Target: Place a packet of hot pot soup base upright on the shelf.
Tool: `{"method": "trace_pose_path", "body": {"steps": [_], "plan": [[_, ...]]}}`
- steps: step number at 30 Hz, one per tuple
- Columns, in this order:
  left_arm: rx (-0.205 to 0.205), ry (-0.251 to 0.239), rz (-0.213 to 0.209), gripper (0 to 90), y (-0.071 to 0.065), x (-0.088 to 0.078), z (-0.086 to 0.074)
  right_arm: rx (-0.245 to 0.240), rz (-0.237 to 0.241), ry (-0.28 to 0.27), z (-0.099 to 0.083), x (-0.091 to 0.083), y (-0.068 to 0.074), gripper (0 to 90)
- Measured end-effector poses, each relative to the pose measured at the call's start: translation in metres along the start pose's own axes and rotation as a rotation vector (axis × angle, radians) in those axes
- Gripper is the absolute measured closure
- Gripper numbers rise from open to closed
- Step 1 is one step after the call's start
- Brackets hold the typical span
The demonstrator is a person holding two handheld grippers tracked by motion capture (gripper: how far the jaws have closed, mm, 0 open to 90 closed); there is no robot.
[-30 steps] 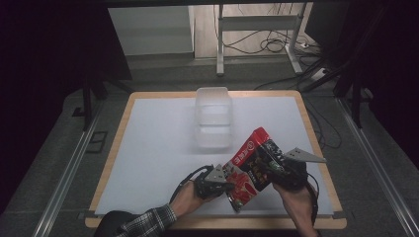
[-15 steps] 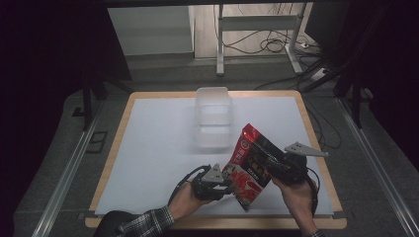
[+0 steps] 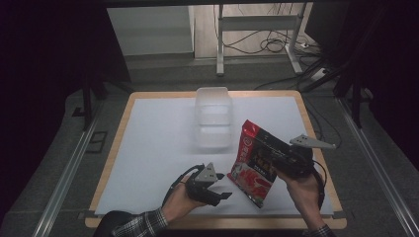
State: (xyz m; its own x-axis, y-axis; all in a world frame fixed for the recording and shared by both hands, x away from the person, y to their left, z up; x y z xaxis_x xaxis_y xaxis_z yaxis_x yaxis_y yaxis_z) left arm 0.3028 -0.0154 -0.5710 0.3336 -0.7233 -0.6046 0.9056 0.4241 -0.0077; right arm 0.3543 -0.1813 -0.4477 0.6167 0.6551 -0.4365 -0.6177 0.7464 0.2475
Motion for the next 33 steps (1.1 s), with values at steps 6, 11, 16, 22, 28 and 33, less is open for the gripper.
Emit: {"method": "trace_pose_path", "body": {"steps": [6,11,16,22,28,33], "plan": [[-0.011,0.004,0.018,15.3,-0.001,-0.007,-0.007,-0.018,-0.041,-0.020,0.017,-0.006,-0.013,75.9],[0.008,0.034,0.037,8.3,0.000,-0.016,-0.015,-0.031,-0.059,-0.030,0.031,-0.004,-0.022,75.9],[-0.011,0.035,0.043,4.8,0.000,-0.020,-0.020,-0.027,-0.067,-0.048,0.044,-0.002,-0.031,76.0],[0.001,0.055,0.067,2.3,0.002,-0.023,-0.026,-0.033,-0.071,-0.061,0.058,0.005,-0.039,76.0],[-0.021,0.051,0.071,0.7,0.003,-0.025,-0.029,-0.048,-0.077,-0.064,0.073,0.016,-0.045,76.0],[-0.025,0.052,0.077,0.0,0.004,-0.027,-0.032,-0.060,-0.079,-0.071,0.083,0.022,-0.050,76.0]]}}
Point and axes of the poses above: each handheld gripper's, and its own axes: x roughly forward along the jaws, z roughly out of its top, y roughly to its left, the point moved 9 cm from there along x, roughly forward along the jaws, and after that the axes turned 3 degrees about z, right-handed, at the moved point
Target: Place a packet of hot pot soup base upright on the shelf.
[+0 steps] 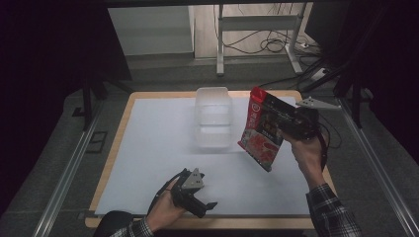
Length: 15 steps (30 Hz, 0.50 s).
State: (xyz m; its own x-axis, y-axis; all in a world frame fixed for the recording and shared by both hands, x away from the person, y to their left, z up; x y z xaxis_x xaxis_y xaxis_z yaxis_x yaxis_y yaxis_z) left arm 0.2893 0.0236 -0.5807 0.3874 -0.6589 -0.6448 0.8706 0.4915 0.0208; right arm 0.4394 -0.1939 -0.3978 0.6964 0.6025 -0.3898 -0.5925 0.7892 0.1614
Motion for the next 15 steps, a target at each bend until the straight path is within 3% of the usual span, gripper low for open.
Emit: {"method": "trace_pose_path", "body": {"steps": [3,15], "plan": [[0.013,0.009,0.003,0.0,0.001,-0.001,-0.003,-0.013,0.000,-0.006,0.008,0.007,-0.004,76.0],[-0.003,0.007,0.001,0.0,0.004,-0.001,-0.006,-0.041,0.004,-0.028,0.032,0.030,-0.008,76.0]]}}
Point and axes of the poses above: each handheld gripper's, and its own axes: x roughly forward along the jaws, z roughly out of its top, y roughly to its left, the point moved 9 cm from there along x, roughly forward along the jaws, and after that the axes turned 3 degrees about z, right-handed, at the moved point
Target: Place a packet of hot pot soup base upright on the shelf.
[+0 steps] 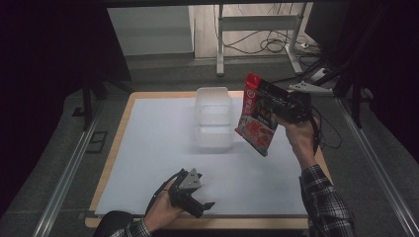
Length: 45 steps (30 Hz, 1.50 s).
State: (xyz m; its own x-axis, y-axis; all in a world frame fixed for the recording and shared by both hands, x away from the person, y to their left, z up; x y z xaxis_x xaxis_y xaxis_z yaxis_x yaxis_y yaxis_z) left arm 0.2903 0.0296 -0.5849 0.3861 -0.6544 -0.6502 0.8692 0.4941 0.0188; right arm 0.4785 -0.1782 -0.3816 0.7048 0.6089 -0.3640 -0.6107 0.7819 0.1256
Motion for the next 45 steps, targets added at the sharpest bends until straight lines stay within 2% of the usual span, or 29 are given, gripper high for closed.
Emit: {"method": "trace_pose_path", "body": {"steps": [10,17,18,19,20,30,35,45], "plan": [[0.009,0.009,0.002,0.0,0.000,0.001,-0.001,-0.010,0.021,-0.011,0.015,0.019,0.004,76.0],[0.007,0.010,0.004,0.0,0.000,0.001,-0.001,-0.019,0.059,-0.021,0.024,0.035,0.011,76.0],[-0.022,-0.012,0.000,0.0,-0.002,0.003,0.000,-0.020,0.067,-0.020,0.026,0.041,0.014,76.0],[-0.022,-0.012,0.000,0.0,-0.002,0.003,0.000,-0.020,0.067,-0.020,0.026,0.041,0.014,76.0],[0.007,0.012,0.002,0.0,0.000,0.002,-0.002,-0.026,0.078,-0.019,0.027,0.046,0.017,76.0],[0.006,0.015,0.000,0.0,0.000,0.003,-0.002,-0.043,0.111,-0.013,0.033,0.073,0.031,76.0],[0.003,0.019,-0.001,0.0,0.000,0.003,-0.003,-0.061,0.140,-0.013,0.036,0.092,0.043,76.0],[0.009,0.025,-0.005,0.0,-0.001,0.003,-0.003,-0.076,0.152,-0.006,0.034,0.117,0.056,76.0]]}}
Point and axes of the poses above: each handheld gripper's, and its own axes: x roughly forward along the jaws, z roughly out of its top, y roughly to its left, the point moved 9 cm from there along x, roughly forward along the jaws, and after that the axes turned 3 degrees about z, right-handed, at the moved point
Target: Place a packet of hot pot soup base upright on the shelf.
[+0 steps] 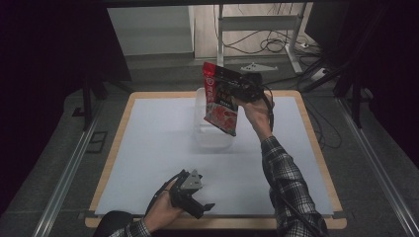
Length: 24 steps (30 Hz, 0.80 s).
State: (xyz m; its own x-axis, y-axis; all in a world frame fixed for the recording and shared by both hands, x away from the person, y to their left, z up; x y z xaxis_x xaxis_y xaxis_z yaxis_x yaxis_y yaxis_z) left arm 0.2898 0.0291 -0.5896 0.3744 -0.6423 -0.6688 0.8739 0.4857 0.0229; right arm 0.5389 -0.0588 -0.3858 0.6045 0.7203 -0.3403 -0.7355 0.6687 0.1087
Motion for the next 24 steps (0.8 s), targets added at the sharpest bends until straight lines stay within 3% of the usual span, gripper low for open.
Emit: {"method": "trace_pose_path", "body": {"steps": [12,18,24], "plan": [[0.008,0.011,-0.003,0.0,-0.001,0.001,-0.001,-0.025,0.013,0.020,-0.010,0.023,0.012,75.9],[0.003,0.011,-0.007,0.0,-0.002,0.001,-0.001,-0.037,0.017,0.051,-0.028,0.037,0.017,75.7],[0.005,0.016,-0.010,0.0,-0.002,0.001,-0.002,-0.033,0.016,0.061,-0.040,0.040,0.015,75.4]]}}
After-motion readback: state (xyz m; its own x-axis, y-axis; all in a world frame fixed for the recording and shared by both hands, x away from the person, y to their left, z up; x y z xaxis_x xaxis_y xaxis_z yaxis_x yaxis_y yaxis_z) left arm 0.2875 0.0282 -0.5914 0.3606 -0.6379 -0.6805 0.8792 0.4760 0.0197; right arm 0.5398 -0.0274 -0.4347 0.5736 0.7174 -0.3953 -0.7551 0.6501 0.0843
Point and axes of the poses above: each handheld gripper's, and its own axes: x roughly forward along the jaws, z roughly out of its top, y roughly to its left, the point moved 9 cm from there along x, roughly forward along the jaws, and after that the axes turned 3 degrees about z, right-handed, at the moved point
